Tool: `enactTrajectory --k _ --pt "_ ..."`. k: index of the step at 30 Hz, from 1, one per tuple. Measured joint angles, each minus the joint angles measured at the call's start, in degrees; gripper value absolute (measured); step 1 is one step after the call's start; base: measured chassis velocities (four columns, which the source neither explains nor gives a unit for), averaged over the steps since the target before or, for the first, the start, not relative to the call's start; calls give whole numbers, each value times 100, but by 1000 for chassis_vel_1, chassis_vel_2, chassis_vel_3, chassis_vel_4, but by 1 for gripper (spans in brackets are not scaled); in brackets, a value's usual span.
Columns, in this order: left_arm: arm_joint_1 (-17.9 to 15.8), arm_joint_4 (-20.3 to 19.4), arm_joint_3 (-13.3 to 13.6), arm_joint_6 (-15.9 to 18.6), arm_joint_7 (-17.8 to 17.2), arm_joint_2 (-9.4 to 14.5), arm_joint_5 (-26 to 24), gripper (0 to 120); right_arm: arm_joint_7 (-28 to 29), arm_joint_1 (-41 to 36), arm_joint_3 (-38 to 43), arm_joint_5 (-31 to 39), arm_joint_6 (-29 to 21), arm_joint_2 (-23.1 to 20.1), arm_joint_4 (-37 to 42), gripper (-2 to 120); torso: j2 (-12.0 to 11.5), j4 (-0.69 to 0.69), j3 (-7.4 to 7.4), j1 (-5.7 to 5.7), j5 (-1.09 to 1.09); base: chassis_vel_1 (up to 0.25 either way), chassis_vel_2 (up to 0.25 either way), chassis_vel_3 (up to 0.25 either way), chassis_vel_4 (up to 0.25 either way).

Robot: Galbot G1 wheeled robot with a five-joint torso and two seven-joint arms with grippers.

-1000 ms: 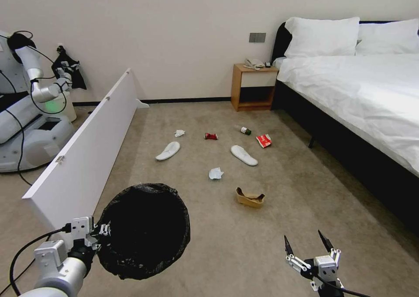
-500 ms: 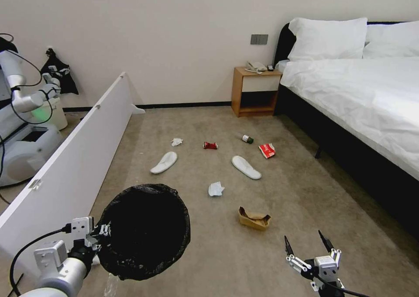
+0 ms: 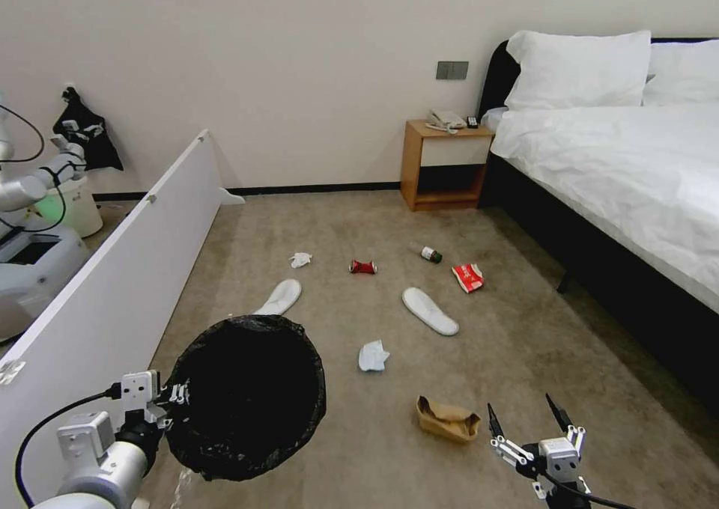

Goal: Pick up the trash bin, then pick up the garbage from the floor and place it into the trash bin.

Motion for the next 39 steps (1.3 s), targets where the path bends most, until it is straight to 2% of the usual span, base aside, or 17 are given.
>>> enactTrajectory --k 9,17,22,26,28,29,31,35,39 --pt "13 -4 -7 1 -10 -13 2 3 36 58 56 -161 69 -14 -102 100 0 0 0 0 1 -107 125 100 -124" --pt "34 -9 -25 1 -14 -36 2 3 48 87 80 -261 126 -39 -214 100 0 1 0 0 0 0 0 0 0" --pt "88 -27 -48 2 -16 -52 3 3 55 94 112 -486 -11 -132 -280 100 0 0 0 0 0 0 0 0 0" --pt "219 -37 -124 1 -16 -53 20 3 -20 36 121 -629 -356 -450 -367 100 0 0 0 0 0 0 0 0 0" --pt "219 -37 -124 1 -16 -53 20 3 -20 36 121 -629 -356 -450 -367 100 0 0 0 0 0 0 0 0 0" --pt "292 -68 -185 -2 -22 -70 60 3 -228 5 38 -425 -567 -687 -368 100 0 1 0 0 0 0 0 0 0" --pt "320 -79 -202 -2 -33 -82 73 3 -300 9 9 -390 -623 -766 -382 100 0 1 -1 0 0 0 0 0 0" --pt "387 -121 -240 10 -71 -145 124 3 -349 97 -157 -738 -1067 -1114 -531 100 0 1 0 0 0 0 0 0 0" --pt "386 -164 -264 49 -111 -182 129 3 -377 185 -313 -755 -1338 -1378 -718 100 0 0 0 0 0 0 0 0 0"
